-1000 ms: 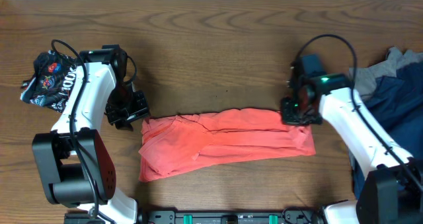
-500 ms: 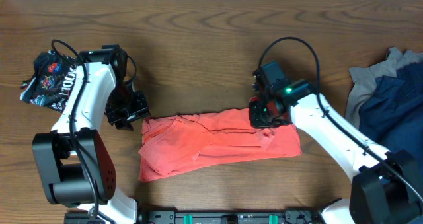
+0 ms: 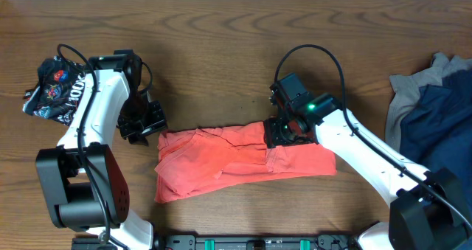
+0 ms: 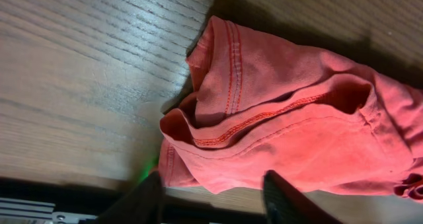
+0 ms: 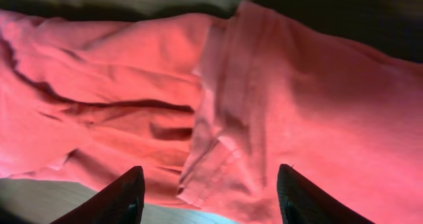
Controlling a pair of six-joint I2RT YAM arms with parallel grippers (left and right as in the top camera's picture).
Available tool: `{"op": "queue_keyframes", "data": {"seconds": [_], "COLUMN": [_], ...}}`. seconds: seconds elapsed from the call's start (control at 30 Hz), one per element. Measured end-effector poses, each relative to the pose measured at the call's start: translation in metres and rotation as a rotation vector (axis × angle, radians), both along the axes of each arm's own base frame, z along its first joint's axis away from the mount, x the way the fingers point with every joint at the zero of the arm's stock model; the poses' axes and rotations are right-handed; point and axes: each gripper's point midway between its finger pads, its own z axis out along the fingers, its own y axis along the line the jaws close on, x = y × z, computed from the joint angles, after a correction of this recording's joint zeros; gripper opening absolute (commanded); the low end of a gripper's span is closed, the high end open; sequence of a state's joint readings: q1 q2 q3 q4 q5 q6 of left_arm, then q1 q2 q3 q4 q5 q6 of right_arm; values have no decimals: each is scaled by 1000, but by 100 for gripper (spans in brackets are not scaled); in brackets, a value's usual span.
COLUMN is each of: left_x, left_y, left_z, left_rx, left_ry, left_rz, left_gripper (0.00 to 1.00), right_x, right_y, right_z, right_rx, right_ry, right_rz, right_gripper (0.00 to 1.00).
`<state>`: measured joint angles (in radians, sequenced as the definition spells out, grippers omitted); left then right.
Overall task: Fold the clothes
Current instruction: 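Fold the strip's right end leftward over the middle with the right gripper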
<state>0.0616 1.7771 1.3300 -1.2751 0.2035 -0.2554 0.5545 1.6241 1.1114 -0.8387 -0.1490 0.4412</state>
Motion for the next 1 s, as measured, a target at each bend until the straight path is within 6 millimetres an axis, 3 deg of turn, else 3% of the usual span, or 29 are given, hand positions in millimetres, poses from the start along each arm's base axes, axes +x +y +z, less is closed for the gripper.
{"op": "queue_keyframes", "data": {"seconds": [0.17,0.27,0.47,0.63,0.8,0.9,1.0], "left_x": [0,-2,-23,-41,-50,-54,-55], "left_y": [0,2,7,-1,-22,-28,-34], "left_z": [0,-2,-28,-56,-78,-82,-81], "left_rx": [1,11,44,-12,-141,-180,-215], "left_ry": [0,4,59,72,35,15,-21], "left_rz": [2,-6,-12,-50,-87,-81,-69], "left_gripper": [63,75,81,82,83,81,55], "right_x": [3,4,8,12,15,15,15], "right_y": [-40,-74,-123,-144,-148,-149,-149], "right_z": [-5,-7,-7,-7,-7,-7,-7], "right_rx": [-114,-193,-274,-288,-288,-288,-288], "right_ry": [26,53,86,90,82,81,81], "right_rz": [-80,-151,-278,-344,-358,-360,-360], "right_gripper": [67,68,71,73,74,74,74]}}
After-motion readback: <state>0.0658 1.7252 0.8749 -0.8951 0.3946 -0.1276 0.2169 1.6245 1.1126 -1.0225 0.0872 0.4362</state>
